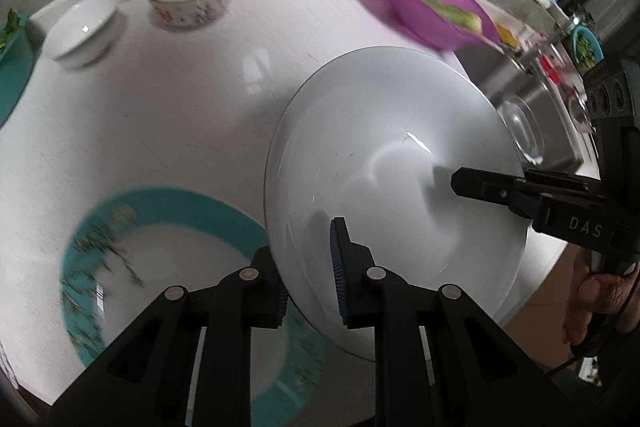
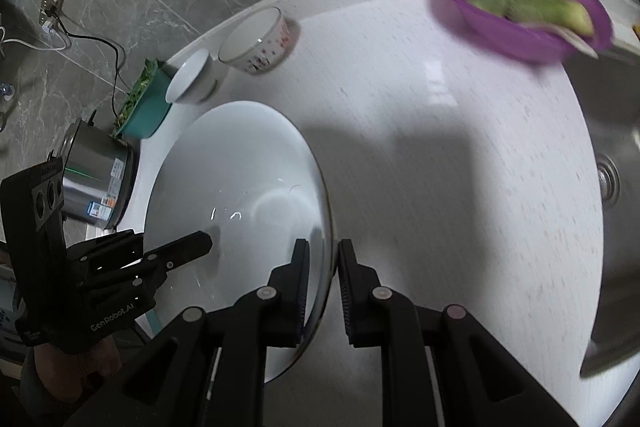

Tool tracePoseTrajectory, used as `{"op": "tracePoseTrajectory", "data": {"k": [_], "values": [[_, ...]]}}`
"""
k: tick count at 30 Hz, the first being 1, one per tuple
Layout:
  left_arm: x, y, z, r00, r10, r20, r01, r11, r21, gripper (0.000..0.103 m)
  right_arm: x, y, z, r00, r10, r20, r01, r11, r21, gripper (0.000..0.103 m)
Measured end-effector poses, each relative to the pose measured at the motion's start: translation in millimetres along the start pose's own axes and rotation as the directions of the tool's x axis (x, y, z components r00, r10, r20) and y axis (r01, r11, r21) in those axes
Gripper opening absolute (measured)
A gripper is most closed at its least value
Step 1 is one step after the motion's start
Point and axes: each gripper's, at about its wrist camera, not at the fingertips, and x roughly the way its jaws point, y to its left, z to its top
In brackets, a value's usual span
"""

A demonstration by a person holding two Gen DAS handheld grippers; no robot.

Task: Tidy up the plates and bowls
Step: 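Carry the large white bowl onto the plate stack and open both tools, then move both tools to the small white bowl beside the green vegetable basin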

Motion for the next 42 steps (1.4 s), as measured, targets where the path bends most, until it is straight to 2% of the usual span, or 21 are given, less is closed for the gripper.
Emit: {"op": "tracePoseTrajectory", "data": {"k": [6, 9, 16, 22, 25, 27, 28, 29, 30, 33, 35, 36, 39, 42], "values": [[28, -31, -25, 0.996, -0.035, -0.077, 0.039, 0.998, 0.040, 0.016, -1, -36, -28, 0.999, -0.014, -0.036, 0.016, 0.997, 0.073, 0.017], [42, -41, -29, 0.995, -0.043, -0.088, 0.048, 0.997, 0.059, 0.016, -2, -50, -32, 0.999, -0.033, -0.031, 0.035, 0.996, 0.086, 0.017], [72, -53, -23, 0.992, -0.049, -0.113, 0.060, 0.994, 0.088, 0.016, 6, -77, -36, 0.998, -0.055, -0.038, 0.059, 0.991, 0.116, 0.017], [78, -57, -14, 0.995, -0.036, -0.097, 0.045, 0.995, 0.089, 0.016, 8, -86, -37, 0.998, -0.035, -0.046, 0.040, 0.991, 0.126, 0.017], [78, -57, -9, 0.995, -0.038, -0.096, 0.046, 0.995, 0.084, 0.019, 10, -89, -38, 0.999, -0.013, -0.049, 0.020, 0.990, 0.139, 0.021], [70, -55, -9, 0.996, -0.050, -0.079, 0.056, 0.996, 0.074, 0.028, 7, -90, -38, 0.999, 0.009, -0.044, -0.003, 0.989, 0.149, 0.029], [64, -54, -8, 0.996, -0.055, -0.067, 0.060, 0.996, 0.071, 0.050, 3, -90, -37, 1.000, 0.017, -0.026, -0.013, 0.989, 0.149, 0.033], [56, -53, -6, 0.996, -0.062, -0.058, 0.066, 0.996, 0.067, 0.072, -1, -90, -36, 1.000, 0.017, -0.018, -0.014, 0.989, 0.145, 0.046], [45, -51, -4, 0.997, -0.070, -0.040, 0.072, 0.996, 0.057, 0.076, -5, -90, -34, 1.000, 0.015, -0.015, -0.013, 0.990, 0.141, 0.056], [-4, -31, 7, 0.993, -0.112, 0.033, 0.111, 0.994, 0.019, 0.079, -29, -95, -22, 1.000, 0.015, 0.014, -0.016, 0.990, 0.140, 0.062], [-43, -1, 19, 0.983, -0.149, 0.106, 0.152, 0.988, -0.024, 0.091, -52, -100, -5, 0.998, 0.002, 0.059, -0.011, 0.988, 0.156, 0.067], [-61, 16, 26, 0.977, -0.153, 0.145, 0.161, 0.986, -0.044, 0.093, -63, -102, 5, 0.996, 0.005, 0.093, -0.020, 0.986, 0.168, 0.069], [-109, 80, 52, 0.964, -0.089, 0.251, 0.121, 0.986, -0.115, 0.094, -97, -92, 41, 0.974, 0.028, 0.225, -0.070, 0.981, 0.179, 0.084], [-137, 155, 79, 0.951, 0.037, 0.306, 0.032, 0.976, -0.217, 0.096, -115, -52, 81, 0.944, 0.065, 0.322, -0.108, 0.987, 0.116, 0.087]]}}
